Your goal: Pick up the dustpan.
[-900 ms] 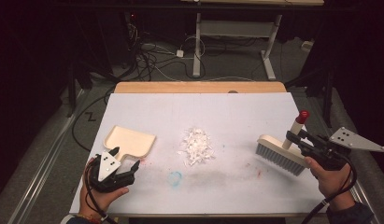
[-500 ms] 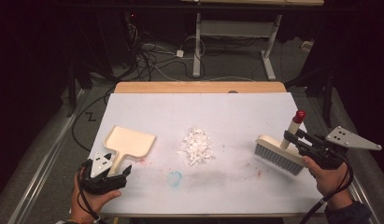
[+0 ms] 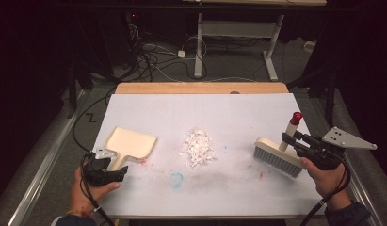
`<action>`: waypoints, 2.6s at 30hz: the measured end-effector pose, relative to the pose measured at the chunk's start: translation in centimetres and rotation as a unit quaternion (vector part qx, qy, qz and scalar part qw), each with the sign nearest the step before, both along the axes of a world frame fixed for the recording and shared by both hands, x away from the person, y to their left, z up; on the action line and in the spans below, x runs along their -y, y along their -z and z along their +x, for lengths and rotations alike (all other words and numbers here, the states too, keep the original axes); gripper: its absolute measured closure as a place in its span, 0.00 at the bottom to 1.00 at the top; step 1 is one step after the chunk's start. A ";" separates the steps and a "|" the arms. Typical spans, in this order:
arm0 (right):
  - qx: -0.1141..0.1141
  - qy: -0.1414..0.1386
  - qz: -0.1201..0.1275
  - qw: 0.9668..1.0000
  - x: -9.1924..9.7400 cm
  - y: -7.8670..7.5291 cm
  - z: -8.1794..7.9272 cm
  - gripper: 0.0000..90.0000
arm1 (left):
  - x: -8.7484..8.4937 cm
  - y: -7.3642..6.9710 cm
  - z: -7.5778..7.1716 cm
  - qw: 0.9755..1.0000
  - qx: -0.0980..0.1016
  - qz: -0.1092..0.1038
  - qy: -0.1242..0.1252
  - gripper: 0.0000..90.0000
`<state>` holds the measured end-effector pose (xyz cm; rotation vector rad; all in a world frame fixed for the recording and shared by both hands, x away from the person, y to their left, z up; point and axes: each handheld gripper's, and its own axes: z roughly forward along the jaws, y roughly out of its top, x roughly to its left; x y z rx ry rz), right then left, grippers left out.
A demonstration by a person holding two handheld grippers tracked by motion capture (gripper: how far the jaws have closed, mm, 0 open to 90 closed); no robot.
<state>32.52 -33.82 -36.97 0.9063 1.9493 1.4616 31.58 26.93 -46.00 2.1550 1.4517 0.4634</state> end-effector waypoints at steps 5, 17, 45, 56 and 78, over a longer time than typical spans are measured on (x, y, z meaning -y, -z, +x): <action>-0.003 0.002 0.002 1.000 0.1 0.1 0.1 0.78 | -0.2 0.9 2.2 1.000 -0.029 0.000 -0.010 0.34; -0.013 0.005 -0.003 1.000 -0.1 0.4 0.3 0.78 | -0.6 0.7 3.8 0.999 -0.039 -0.018 -0.032 0.69; 0.015 0.057 0.022 0.998 1.1 0.3 0.3 0.78 | 1.6 -2.8 -0.9 0.999 -0.017 0.014 0.038 0.70; 0.018 0.046 0.018 0.999 0.2 0.3 1.7 0.78 | 3.6 -2.7 -3.2 0.994 -0.048 0.018 0.101 0.70; 0.005 0.017 0.010 1.000 -3.3 1.0 4.6 0.78 | 6.0 -2.4 -4.4 0.981 -0.080 0.027 0.176 0.70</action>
